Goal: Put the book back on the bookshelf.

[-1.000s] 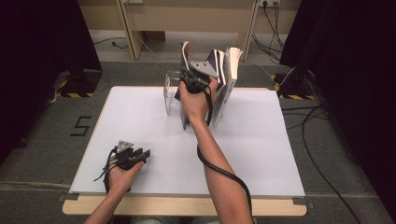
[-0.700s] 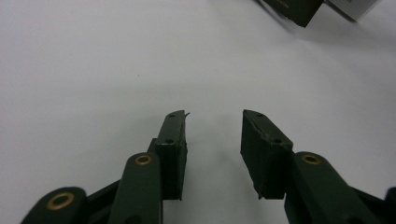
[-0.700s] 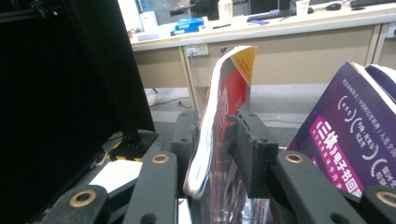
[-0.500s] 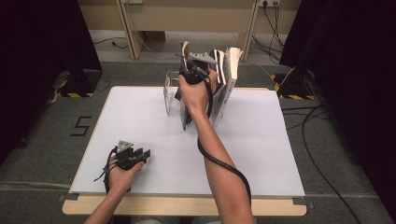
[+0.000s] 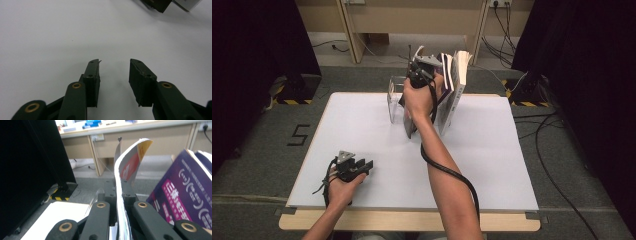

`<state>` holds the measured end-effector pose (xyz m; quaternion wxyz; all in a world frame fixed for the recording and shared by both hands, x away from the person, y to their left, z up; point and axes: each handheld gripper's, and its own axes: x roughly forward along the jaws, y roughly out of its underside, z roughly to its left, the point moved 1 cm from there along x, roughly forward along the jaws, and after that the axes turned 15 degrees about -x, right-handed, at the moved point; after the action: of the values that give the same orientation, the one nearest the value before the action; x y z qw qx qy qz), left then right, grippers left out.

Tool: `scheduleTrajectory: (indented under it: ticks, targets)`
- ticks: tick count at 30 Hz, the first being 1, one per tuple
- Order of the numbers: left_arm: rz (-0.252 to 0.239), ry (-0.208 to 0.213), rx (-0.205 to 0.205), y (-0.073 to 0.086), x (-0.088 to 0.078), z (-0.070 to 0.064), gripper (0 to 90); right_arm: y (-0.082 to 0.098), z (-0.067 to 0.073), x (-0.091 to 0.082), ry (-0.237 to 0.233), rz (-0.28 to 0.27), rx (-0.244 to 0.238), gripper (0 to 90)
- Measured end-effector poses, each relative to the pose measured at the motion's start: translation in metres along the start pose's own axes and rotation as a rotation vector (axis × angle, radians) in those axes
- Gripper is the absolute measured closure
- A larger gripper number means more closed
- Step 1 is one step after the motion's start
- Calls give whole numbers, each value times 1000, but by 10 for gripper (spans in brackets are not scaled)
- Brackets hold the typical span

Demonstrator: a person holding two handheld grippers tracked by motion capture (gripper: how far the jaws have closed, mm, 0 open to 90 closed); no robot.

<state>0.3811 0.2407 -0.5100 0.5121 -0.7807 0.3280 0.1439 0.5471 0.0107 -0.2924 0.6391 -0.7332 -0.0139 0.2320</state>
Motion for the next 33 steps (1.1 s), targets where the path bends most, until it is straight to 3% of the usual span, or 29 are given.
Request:
scheduleTrajectory:
  ticks: [8, 13, 24, 29, 33]
  targets:
    - [-2, 4, -2, 0, 0, 0, 596, -5, 4, 3, 16, -55, -27, 870]
    - [-3, 5, 0, 0, 0, 0, 597, -2, 2, 10, 23, -52, 4, 870]
    - [-2, 9, 4, 0, 0, 0, 596, 7, 8, 16, 54, -50, 3, 861]
    - [-3, 11, 7, 0, 0, -1, 595, 6, 6, 16, 62, -40, 16, 754]
    - [-2, 10, 7, 1, 0, -1, 595, 4, 5, 13, 55, -25, 12, 718]
